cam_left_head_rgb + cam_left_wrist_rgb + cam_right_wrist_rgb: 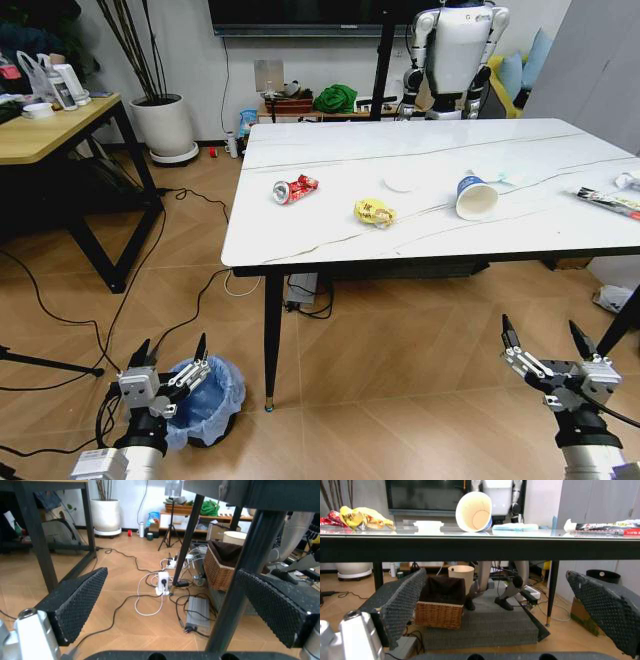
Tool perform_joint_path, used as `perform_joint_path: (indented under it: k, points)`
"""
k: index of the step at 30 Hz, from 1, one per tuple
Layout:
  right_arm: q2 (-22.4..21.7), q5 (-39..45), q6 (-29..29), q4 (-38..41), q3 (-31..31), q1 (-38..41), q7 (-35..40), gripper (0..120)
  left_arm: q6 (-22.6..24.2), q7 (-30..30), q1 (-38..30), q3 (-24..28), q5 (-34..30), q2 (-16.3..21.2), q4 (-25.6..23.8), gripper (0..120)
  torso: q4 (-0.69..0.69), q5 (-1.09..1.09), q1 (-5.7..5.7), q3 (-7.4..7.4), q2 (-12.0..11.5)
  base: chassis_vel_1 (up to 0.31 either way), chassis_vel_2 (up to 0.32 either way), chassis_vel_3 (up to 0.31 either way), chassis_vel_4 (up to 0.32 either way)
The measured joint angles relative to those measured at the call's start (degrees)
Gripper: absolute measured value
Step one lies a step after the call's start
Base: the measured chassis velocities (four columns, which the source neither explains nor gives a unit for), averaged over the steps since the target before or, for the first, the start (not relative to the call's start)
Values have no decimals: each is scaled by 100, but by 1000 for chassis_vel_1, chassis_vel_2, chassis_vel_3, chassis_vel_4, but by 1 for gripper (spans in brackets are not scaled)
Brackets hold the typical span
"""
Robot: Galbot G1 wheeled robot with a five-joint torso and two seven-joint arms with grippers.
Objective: Pick up the trash bin and place the trash from the table into it.
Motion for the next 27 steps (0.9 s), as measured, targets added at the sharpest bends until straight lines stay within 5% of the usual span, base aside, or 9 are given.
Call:
perform_joint_path:
  k: [27]
  points:
    - [36,-90,105,-218,-109,52,-75,100,57,-162,142,-65,-148,-146,128,100,0,0,-243,-382,-624,0,0,0,0]
